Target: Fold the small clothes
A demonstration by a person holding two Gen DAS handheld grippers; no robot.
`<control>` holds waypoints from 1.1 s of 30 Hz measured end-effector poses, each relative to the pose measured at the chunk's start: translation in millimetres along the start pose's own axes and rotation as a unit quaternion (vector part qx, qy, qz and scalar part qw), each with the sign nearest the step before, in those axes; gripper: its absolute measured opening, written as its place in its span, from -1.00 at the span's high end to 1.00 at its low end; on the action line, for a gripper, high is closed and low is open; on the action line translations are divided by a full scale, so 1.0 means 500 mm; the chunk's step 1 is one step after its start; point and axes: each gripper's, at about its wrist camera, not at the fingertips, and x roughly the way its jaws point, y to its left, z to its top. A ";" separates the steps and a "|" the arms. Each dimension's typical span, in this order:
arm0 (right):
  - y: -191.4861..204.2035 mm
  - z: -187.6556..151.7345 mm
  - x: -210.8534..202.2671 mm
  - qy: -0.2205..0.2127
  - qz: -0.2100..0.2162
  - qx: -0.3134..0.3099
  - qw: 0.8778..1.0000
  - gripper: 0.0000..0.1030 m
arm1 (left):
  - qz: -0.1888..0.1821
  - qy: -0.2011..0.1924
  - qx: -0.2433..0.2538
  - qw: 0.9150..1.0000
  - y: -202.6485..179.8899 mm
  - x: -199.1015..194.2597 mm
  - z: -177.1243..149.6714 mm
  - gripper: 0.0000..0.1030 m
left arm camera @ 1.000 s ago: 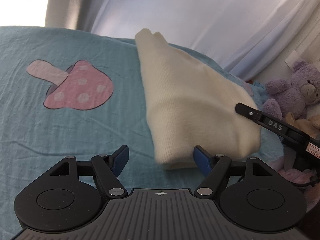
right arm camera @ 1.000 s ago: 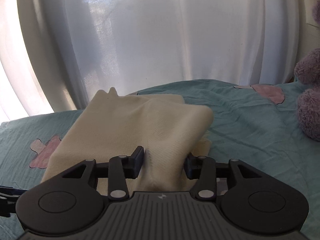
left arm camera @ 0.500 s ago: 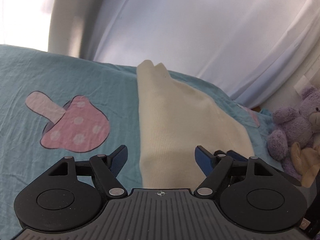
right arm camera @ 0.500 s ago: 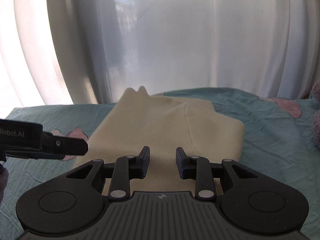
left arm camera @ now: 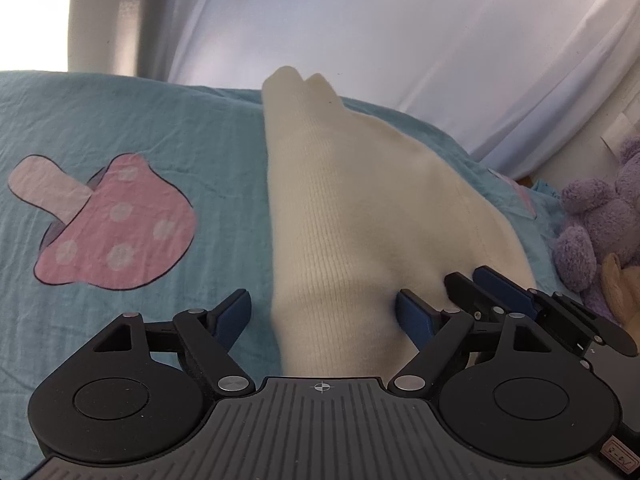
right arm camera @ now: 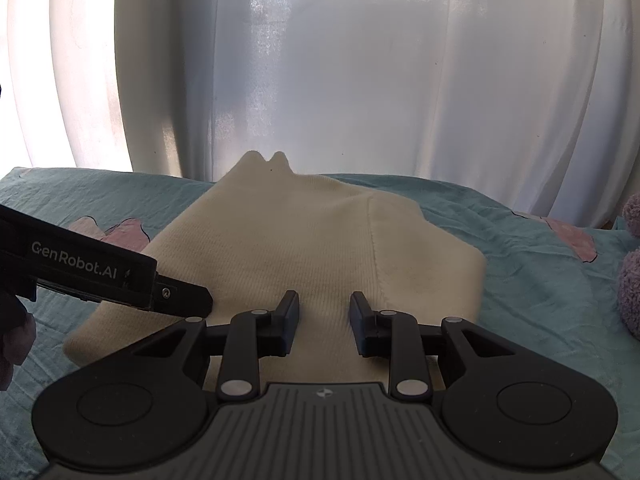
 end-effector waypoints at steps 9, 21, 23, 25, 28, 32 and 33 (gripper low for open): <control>-0.004 -0.009 -0.003 -0.010 0.008 -0.008 1.000 0.49 | 0.010 -0.007 -0.002 1.000 -0.008 -0.002 -0.005 -0.67; -0.013 -0.020 -0.060 0.010 0.018 -0.024 1.000 0.49 | 0.032 0.006 -0.022 0.999 -0.014 -0.036 -0.024 -0.67; -0.022 -0.043 -0.079 0.004 0.018 -0.030 0.999 0.49 | 0.027 0.009 -0.019 0.999 -0.016 -0.041 -0.036 -0.66; -0.033 -0.061 -0.092 -0.001 0.018 -0.027 0.999 0.49 | 0.028 0.014 -0.007 0.999 -0.022 -0.041 -0.049 -0.65; -0.046 -0.077 -0.102 0.000 0.017 -0.024 1.000 0.49 | 0.034 0.013 0.020 0.999 -0.032 -0.037 -0.060 -0.65; -0.057 -0.096 -0.122 0.014 0.015 -0.016 1.000 0.49 | 0.019 0.016 0.032 0.999 -0.026 -0.042 -0.066 -0.65; -0.061 -0.100 -0.128 0.022 0.013 -0.012 1.000 0.41 | 0.015 0.018 0.034 0.999 -0.021 -0.047 -0.069 -0.65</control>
